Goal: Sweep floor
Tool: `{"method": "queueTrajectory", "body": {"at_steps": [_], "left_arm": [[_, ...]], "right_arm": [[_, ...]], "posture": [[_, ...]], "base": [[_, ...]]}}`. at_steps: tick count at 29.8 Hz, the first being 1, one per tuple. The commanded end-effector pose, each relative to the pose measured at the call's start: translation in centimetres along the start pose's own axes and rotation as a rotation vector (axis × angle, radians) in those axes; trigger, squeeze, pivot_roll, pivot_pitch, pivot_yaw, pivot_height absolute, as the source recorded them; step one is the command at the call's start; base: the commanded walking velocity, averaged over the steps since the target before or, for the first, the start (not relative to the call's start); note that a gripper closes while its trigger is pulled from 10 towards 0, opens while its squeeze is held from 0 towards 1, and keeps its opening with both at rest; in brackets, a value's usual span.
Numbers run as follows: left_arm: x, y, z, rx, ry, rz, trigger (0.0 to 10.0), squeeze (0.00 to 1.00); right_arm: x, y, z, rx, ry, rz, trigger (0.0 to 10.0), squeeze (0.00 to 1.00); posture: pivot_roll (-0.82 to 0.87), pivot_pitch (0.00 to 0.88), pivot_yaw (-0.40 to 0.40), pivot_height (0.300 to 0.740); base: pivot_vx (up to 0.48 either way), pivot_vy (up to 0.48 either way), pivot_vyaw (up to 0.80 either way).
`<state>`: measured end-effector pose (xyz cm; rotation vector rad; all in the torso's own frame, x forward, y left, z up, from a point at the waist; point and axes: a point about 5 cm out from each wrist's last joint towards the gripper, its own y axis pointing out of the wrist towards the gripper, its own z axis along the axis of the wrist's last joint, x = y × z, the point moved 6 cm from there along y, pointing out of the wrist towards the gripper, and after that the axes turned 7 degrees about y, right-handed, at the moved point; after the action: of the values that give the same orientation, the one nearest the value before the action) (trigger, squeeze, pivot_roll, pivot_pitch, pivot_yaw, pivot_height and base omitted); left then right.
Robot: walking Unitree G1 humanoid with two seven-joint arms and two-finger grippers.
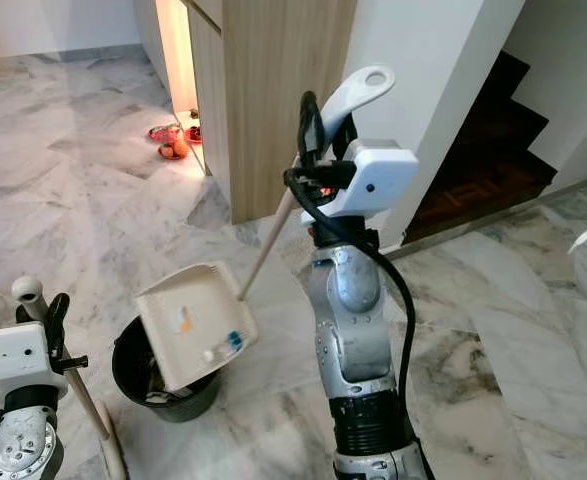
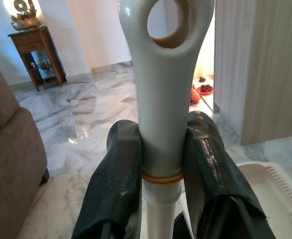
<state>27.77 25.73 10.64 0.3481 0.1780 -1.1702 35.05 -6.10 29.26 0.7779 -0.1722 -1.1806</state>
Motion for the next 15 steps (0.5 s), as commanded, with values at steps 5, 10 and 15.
{"method": "queueTrajectory", "body": {"at_steps": [5, 10, 15], "left_arm": [[0.4, 0.0, 1.1, 0.044, -0.011, -0.016, 10.0, 0.00], [0.5, 0.1, 1.3, 0.049, -0.017, -0.016, 10.0, 0.00], [0.4, 0.1, 1.3, 0.050, -0.017, -0.015, 10.0, 0.00]], "right_arm": [[-1.0, 0.1, 1.9, 0.088, 0.053, 0.002, 10.0, 0.00], [0.1, 0.1, 1.2, 0.055, 0.062, -0.037, 10.0, 0.00], [0.8, 0.0, 1.0, 0.044, 0.057, -0.054, 10.0, 0.00]], "posture": [[0.08, 0.074, -0.079, 0.740], [0.08, 0.073, -0.079, 0.740], [0.08, 0.074, -0.078, 0.740]], "base": [[0.000, 0.000, 0.00], [0.000, 0.395, 0.00], [0.000, 0.460, 0.00]]}}
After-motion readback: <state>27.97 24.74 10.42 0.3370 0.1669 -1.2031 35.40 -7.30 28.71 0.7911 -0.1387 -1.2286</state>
